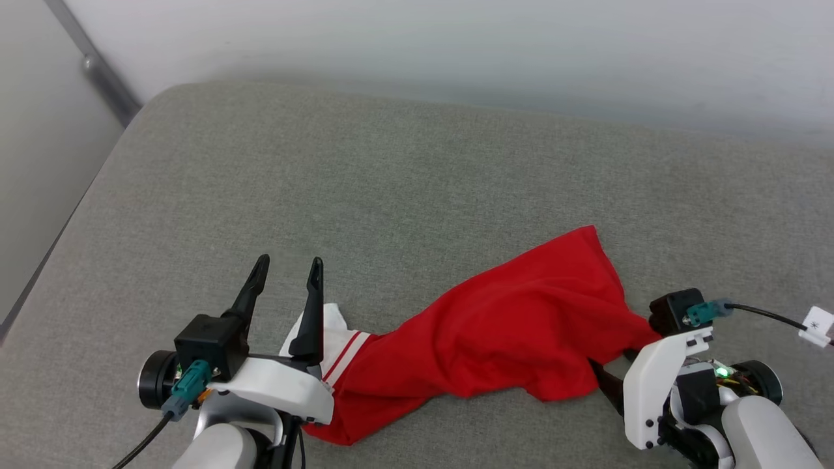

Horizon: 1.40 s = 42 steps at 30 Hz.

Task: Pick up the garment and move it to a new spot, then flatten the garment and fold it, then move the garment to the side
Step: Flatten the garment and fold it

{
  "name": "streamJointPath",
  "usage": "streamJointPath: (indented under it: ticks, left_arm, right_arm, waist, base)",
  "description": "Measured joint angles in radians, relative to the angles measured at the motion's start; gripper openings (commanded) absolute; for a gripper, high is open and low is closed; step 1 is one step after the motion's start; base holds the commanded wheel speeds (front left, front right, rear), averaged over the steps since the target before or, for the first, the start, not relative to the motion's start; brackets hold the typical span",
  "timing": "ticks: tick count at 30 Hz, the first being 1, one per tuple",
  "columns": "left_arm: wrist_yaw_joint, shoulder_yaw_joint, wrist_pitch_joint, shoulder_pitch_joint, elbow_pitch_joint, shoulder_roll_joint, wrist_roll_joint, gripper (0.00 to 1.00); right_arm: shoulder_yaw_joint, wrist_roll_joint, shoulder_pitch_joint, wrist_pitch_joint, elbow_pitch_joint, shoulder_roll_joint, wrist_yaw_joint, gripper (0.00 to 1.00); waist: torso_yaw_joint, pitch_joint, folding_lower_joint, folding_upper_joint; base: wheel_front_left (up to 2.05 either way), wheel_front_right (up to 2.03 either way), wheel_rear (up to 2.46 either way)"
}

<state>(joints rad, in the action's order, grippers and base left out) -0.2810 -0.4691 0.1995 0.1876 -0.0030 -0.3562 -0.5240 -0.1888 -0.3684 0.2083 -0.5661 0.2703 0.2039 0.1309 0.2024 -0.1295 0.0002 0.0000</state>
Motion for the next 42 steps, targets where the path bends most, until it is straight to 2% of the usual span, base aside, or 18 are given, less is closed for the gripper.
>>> streamJointPath:
  ticks: [8, 10, 11, 12, 15, 19, 27, 33, 35, 39, 40, 41, 42]
  left_arm:
    - [0.008, 0.000, 0.017, 0.009, 0.024, 0.020, -0.009, 1.00]
    - [0.011, -0.002, 0.020, 0.013, 0.030, 0.022, -0.010, 1.00]
    - [0.014, -0.003, 0.021, 0.015, 0.032, 0.023, -0.011, 1.00]
    - [0.014, -0.003, 0.023, 0.018, 0.034, 0.023, -0.012, 1.00]
    - [0.017, -0.002, 0.025, 0.026, 0.037, 0.022, -0.013, 1.00]
    - [0.017, -0.002, 0.026, 0.030, 0.039, 0.020, -0.013, 1.00]
    - [0.032, -0.012, 0.032, 0.066, 0.036, 0.029, -0.009, 1.00]
    - [0.052, -0.019, 0.041, 0.111, 0.042, 0.050, -0.004, 1.00]
    - [0.053, -0.019, 0.043, 0.118, 0.044, 0.052, 0.000, 1.00]
    - [0.063, -0.022, 0.050, 0.137, 0.060, 0.064, 0.005, 1.00]
    - [0.063, -0.022, 0.050, 0.137, 0.060, 0.064, 0.005, 1.00]
    - [0.063, -0.022, 0.051, 0.139, 0.064, 0.066, 0.008, 1.00]
    - [0.067, -0.021, 0.052, 0.145, 0.071, 0.068, 0.009, 1.00]
  right_arm:
    - [-0.029, -0.037, 0.110, -0.080, 0.150, 0.015, 0.002, 1.00]
    - [-0.031, -0.050, 0.135, -0.113, 0.181, 0.011, 0.003, 0.44]
    - [-0.030, -0.060, 0.147, -0.128, 0.192, 0.010, 0.003, 0.10]
    - [-0.031, -0.072, 0.156, -0.135, 0.197, 0.011, 0.002, 0.00]
    - [-0.046, -0.084, 0.177, -0.127, 0.193, 0.024, 0.001, 0.00]
    - [-0.043, -0.081, 0.238, -0.057, 0.159, 0.048, 0.001, 0.00]
    - [-0.008, 0.016, 0.470, 0.034, 0.136, 0.135, 0.000, 0.00]
    - [0.025, 0.075, 0.614, 0.117, 0.219, 0.181, 0.000, 0.00]
    - [0.032, 0.075, 0.628, 0.129, 0.245, 0.180, 0.000, 0.00]
    - [0.048, 0.086, 0.638, 0.186, 0.394, 0.149, 0.000, 0.00]
    - [0.048, 0.086, 0.638, 0.186, 0.394, 0.149, 0.000, 0.00]
    - [0.049, 0.084, 0.632, 0.203, 0.418, 0.138, 0.000, 0.31]
    - [0.049, 0.069, 0.618, 0.237, 0.466, 0.116, 0.000, 0.67]
  waist:
    - [0.009, -0.037, -0.0001, 0.0000]
    - [0.005, -0.041, -0.0001, 0.0000]
    - [0.002, -0.043, -0.0001, 0.0000]
    - [-0.001, -0.045, -0.0002, 0.0000]
    - [-0.013, -0.051, -0.0002, 0.0000]
    - [-0.028, -0.061, -0.0001, 0.0000]
    - [-0.034, -0.108, -0.0001, 0.0000]
    - [-0.017, -0.173, 0.0000, 0.0000]
    - [-0.013, -0.185, 0.0000, 0.0000]
    - [0.005, -0.229, 0.0000, 0.0000]
    - [0.005, -0.229, 0.0000, 0.0000]
    - [0.006, -0.233, 0.0000, 0.0000]
    - [0.004, -0.233, 0.0000, 0.0000]
  base:
    - [0.00, 0.00, 0.00]
    - [0.00, 0.00, 0.00]
    - [0.00, 0.00, 0.00]
    - [0.00, 0.00, 0.00]
    - [0.00, 0.00, 0.00]
    - [0.00, 0.00, 0.00]
    - [0.00, 0.00, 0.00]
    - [0.00, 0.00, 0.00]
    - [0.00, 0.00, 0.00]
    - [0.00, 0.00, 0.00]
    - [0.00, 0.00, 0.00]
    - [0.00, 0.00, 0.00]
    - [0.00, 0.00, 0.00]
